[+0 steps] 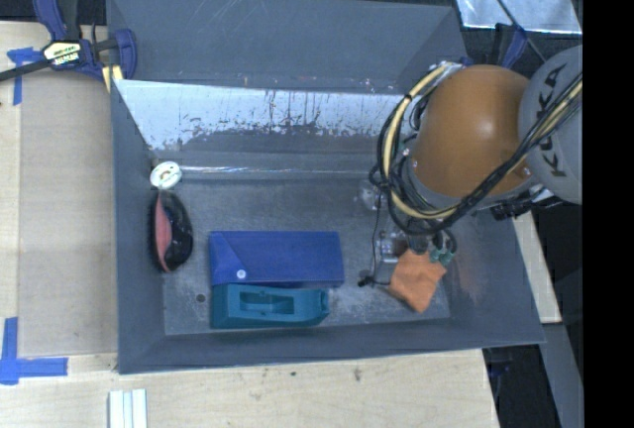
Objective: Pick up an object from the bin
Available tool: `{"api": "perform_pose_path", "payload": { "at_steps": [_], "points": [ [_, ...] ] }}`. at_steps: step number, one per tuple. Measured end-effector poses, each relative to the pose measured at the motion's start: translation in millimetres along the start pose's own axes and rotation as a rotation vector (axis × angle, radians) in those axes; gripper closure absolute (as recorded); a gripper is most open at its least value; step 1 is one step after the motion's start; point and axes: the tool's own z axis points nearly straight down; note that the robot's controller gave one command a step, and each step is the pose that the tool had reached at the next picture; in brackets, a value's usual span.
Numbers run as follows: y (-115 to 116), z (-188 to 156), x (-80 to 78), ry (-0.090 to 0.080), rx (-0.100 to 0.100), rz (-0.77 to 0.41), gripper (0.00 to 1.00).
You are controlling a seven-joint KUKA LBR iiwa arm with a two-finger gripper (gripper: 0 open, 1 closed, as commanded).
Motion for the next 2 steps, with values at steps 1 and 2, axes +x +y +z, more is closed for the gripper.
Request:
{"api": "perform_pose_path", "payload": {
  "at_steps": [1,2],
  "points": [
    [-18.2,12.6,4.7,0.003,-0.003,-0.015,0.00],
    [-39.3,39.7,0.1,0.001,0.001,-0.265,0.00]
  ]
}}
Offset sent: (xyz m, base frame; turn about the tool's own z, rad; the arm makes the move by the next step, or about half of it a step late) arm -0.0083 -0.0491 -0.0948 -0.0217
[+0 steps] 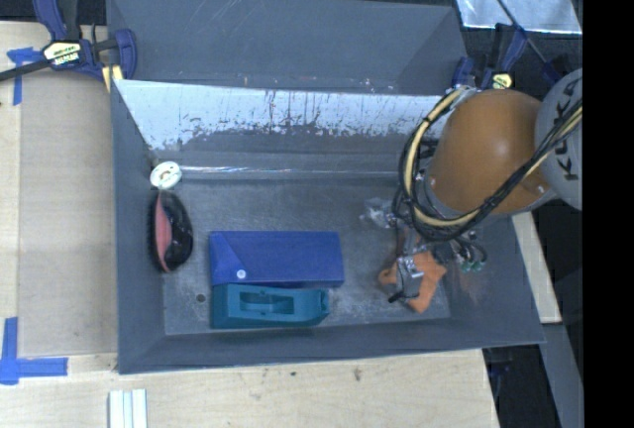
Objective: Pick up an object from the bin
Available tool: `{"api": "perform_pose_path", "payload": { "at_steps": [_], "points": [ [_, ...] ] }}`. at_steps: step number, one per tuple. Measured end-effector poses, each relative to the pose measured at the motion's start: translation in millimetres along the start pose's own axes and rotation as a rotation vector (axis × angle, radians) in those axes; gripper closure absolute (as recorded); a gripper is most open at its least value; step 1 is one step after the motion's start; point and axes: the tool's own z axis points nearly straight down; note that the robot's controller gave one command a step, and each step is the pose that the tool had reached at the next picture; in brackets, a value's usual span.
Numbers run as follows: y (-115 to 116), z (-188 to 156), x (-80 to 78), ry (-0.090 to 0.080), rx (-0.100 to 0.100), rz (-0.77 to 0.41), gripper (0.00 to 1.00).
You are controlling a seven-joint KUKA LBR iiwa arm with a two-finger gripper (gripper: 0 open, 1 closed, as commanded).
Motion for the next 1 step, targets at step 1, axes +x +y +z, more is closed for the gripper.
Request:
{"api": "perform_pose_path", "payload": {
  "at_steps": [1],
  "points": [
    [-27.0,31.9,16.5,0.001,-0.002,0.145,0.00]
  ]
}}
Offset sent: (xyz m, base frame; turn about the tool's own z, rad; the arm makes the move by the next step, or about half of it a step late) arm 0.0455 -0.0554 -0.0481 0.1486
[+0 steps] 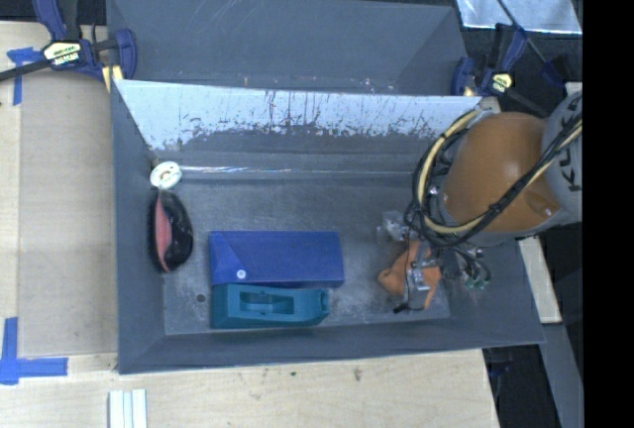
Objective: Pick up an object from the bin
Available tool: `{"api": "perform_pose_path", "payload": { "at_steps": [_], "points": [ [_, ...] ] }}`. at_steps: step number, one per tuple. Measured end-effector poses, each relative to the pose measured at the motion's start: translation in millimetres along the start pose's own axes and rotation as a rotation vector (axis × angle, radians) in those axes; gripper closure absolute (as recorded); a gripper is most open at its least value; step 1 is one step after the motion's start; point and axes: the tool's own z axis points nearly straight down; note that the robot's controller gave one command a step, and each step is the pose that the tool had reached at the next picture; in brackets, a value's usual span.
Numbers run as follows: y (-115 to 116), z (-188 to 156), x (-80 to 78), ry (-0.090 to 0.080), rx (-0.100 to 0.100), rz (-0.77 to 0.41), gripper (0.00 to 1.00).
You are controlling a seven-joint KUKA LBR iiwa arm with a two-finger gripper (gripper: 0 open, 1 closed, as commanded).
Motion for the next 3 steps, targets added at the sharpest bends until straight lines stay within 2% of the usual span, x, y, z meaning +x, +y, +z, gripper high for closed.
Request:
{"api": "perform_pose_path", "payload": {
  "at_steps": [1,2,3],
  "points": [
    [-29.6,15.7,-55.5,-0.001,0.000,0.006,1.00],
    [-29.6,15.7,-55.5,-0.001,0.000,0.007,1.00],
    [-9.1,-169.3,-31.8,-0.009,0.002,0.000,1.00]
  ]
}}
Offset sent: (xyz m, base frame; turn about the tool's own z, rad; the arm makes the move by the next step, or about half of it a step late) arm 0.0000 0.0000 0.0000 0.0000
